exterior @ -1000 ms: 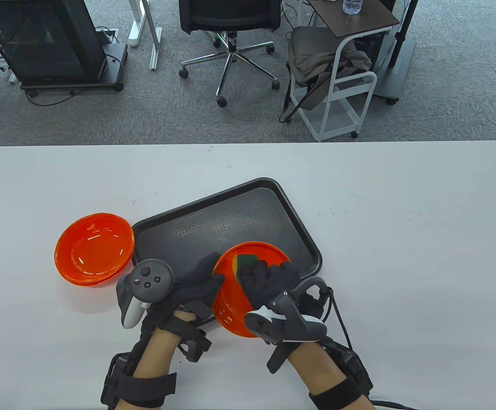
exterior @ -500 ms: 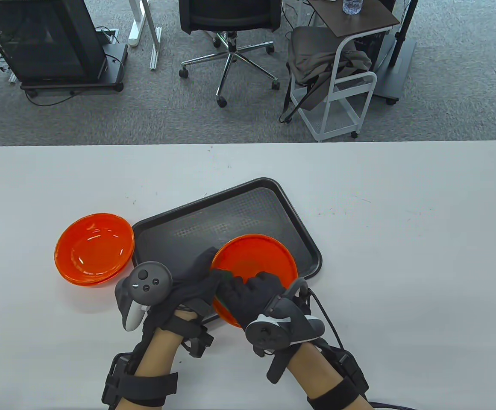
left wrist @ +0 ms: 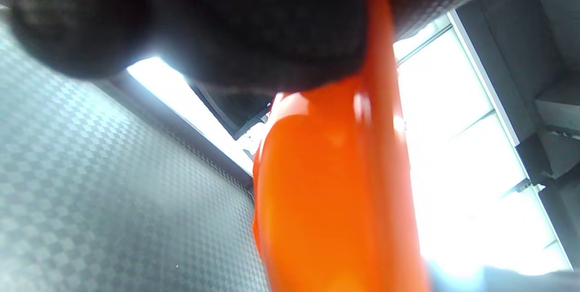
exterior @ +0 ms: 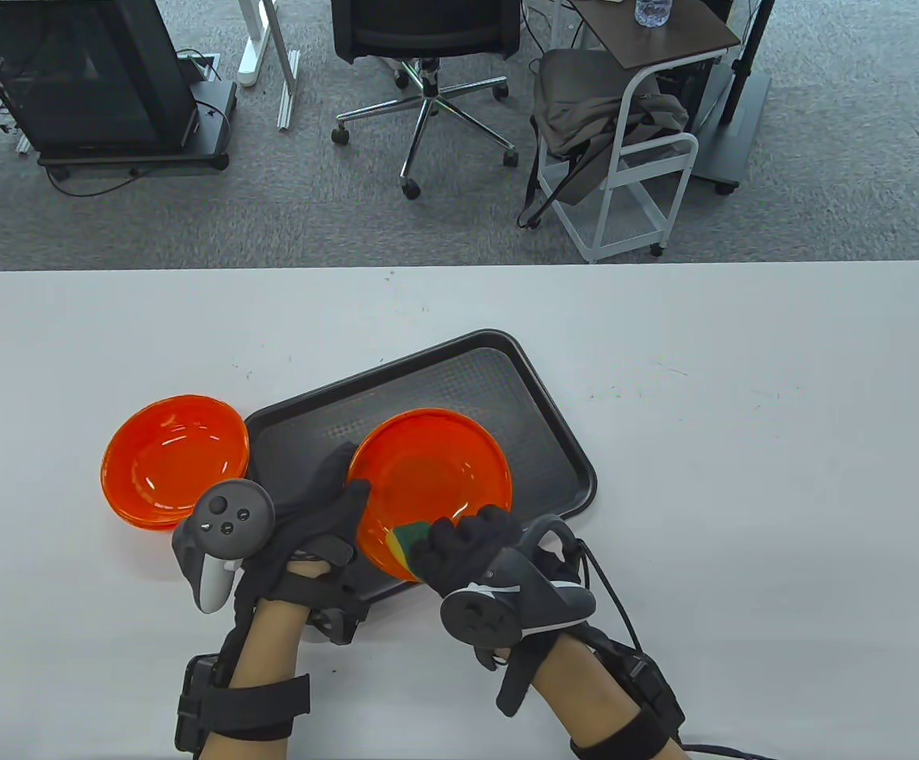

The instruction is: Wipe bowl with sponge

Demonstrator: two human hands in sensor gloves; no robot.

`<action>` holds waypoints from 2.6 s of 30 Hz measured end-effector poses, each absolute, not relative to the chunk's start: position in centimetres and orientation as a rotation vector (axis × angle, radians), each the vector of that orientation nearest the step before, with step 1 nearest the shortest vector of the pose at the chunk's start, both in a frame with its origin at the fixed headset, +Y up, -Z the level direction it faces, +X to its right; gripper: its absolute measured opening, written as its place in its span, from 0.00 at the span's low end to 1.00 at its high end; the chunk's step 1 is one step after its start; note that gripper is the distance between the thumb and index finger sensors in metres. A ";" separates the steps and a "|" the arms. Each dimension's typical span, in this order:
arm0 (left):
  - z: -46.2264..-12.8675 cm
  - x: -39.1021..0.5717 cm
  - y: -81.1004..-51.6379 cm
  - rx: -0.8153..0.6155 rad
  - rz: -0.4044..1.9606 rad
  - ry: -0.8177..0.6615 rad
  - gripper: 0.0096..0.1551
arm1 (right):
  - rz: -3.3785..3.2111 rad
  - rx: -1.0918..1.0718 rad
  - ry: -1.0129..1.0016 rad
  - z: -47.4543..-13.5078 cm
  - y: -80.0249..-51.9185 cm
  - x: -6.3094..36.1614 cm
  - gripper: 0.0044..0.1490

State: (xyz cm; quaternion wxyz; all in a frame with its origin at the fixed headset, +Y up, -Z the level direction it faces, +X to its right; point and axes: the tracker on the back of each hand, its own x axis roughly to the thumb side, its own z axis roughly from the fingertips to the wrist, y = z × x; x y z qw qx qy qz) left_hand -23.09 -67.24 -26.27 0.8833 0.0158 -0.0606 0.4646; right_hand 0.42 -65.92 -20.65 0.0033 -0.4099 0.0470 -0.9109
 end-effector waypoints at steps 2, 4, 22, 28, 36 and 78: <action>-26.3 -23.3 -67.3 0.021 0.974 -0.121 0.31 | -2.830 -1.228 0.148 -20.7 -65.7 0.6 0.28; -26.2 -23.5 -67.3 0.026 0.989 -0.117 0.31 | -2.842 -1.186 0.153 -20.9 -65.5 1.0 0.28; -26.6 -24.4 -68.2 -0.053 1.214 -0.120 0.31 | -2.911 -0.920 0.789 -21.8 -63.3 6.2 0.28; -26.7 -24.4 -68.2 -0.076 1.242 -0.120 0.31 | -2.996 -0.902 0.870 -22.1 -63.0 7.9 0.28; -26.6 -24.8 -68.2 -0.079 1.268 -0.091 0.31 | -3.110 -0.807 0.945 -22.7 -63.0 10.0 0.29; -26.0 -19.9 -67.3 -0.226 1.260 -0.372 0.32 | -4.358 -1.630 0.039 -25.3 -69.4 7.7 0.30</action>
